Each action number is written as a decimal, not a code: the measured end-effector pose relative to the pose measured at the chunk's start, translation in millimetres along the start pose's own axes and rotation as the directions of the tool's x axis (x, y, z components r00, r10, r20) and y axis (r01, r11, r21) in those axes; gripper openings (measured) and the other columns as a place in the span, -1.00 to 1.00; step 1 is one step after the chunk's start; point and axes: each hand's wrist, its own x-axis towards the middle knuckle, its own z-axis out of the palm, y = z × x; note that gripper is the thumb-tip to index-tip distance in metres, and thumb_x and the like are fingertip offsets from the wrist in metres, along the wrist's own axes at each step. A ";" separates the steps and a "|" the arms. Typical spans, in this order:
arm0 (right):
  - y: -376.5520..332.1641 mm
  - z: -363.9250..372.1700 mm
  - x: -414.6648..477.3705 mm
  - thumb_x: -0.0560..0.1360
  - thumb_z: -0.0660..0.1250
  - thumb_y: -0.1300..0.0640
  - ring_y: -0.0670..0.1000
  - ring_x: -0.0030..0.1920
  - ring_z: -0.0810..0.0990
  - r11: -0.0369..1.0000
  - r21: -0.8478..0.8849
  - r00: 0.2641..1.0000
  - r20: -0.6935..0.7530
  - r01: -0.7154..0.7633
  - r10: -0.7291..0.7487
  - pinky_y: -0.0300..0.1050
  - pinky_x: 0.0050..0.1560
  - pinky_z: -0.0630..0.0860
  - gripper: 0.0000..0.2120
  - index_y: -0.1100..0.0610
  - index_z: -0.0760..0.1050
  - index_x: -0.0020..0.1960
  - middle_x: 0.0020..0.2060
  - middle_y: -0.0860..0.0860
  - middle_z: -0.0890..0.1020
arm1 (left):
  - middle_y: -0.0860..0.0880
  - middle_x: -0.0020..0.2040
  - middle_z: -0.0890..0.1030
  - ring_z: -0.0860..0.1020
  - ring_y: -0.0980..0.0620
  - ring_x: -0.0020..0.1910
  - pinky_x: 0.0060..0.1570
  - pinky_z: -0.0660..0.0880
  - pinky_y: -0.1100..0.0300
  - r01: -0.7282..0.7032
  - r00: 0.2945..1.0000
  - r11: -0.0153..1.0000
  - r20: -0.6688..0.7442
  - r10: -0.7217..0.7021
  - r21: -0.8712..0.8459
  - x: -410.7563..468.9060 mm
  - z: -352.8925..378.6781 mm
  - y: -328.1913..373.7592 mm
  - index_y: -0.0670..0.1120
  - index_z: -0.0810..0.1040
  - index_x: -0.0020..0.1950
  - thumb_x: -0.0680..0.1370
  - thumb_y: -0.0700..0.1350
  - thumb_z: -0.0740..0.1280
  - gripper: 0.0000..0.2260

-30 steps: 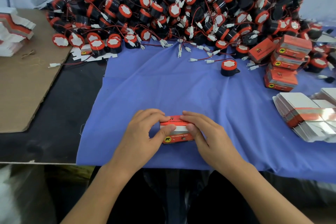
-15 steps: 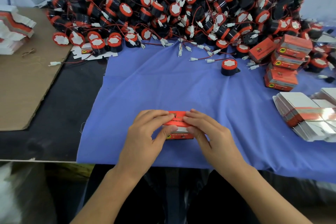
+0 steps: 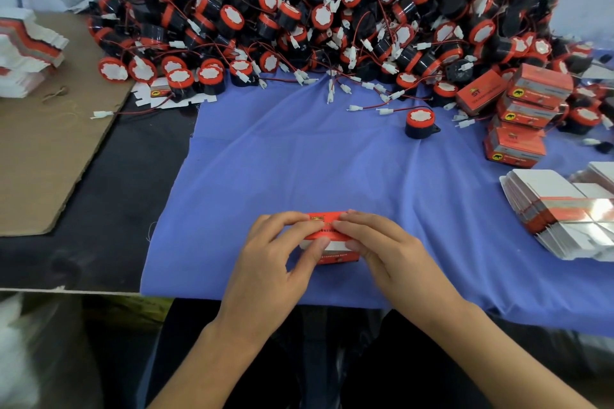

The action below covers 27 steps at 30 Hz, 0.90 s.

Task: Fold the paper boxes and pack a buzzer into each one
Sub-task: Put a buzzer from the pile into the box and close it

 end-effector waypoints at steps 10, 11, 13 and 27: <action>-7.7 -3.8 -0.6 0.63 0.35 0.21 -0.16 0.39 0.48 0.992 0.114 0.998 0.003 -0.058 0.058 -0.12 0.40 0.44 -0.70 0.05 0.60 0.35 0.29 -0.13 0.60 | 0.15 0.23 0.55 0.50 0.13 0.26 0.28 0.42 0.29 -0.001 1.000 1.000 0.004 0.001 -0.017 -2.6 1.9 -1.3 0.03 0.62 0.32 0.66 0.09 0.30 -0.71; -8.9 -5.1 -0.3 0.64 0.34 0.23 -0.14 0.38 0.49 0.994 0.100 0.999 0.013 -0.054 0.053 -0.13 0.39 0.44 -0.69 0.06 0.59 0.35 0.29 -0.11 0.60 | 0.17 0.22 0.55 0.49 0.14 0.26 0.28 0.42 0.30 -0.001 1.000 1.000 -0.001 0.001 -0.025 -3.0 2.3 -0.8 0.04 0.61 0.32 0.66 0.09 0.30 -0.72; -12.6 -6.3 -0.5 0.66 0.28 0.25 -0.05 0.34 0.53 0.999 0.034 0.999 0.030 -0.026 0.025 -0.14 0.35 0.46 -0.68 0.08 0.59 0.37 0.31 -0.03 0.57 | 0.20 0.23 0.54 0.50 0.15 0.27 0.27 0.43 0.30 0.004 1.000 0.999 -0.008 -0.004 -0.042 -3.3 2.8 -0.6 0.08 0.59 0.33 0.67 0.10 0.29 -0.73; -18.8 -6.3 5.5 0.56 0.33 0.41 0.05 0.17 0.54 0.992 -0.112 0.993 0.108 0.052 -0.040 -0.20 0.25 0.44 -0.56 0.08 0.59 0.36 0.21 0.03 0.58 | 0.21 0.35 0.52 0.55 0.04 0.31 0.24 0.54 0.04 0.052 0.998 0.988 -0.039 -0.058 -0.148 -14.5 18.5 -9.1 0.08 0.57 0.39 0.70 0.11 0.25 -0.70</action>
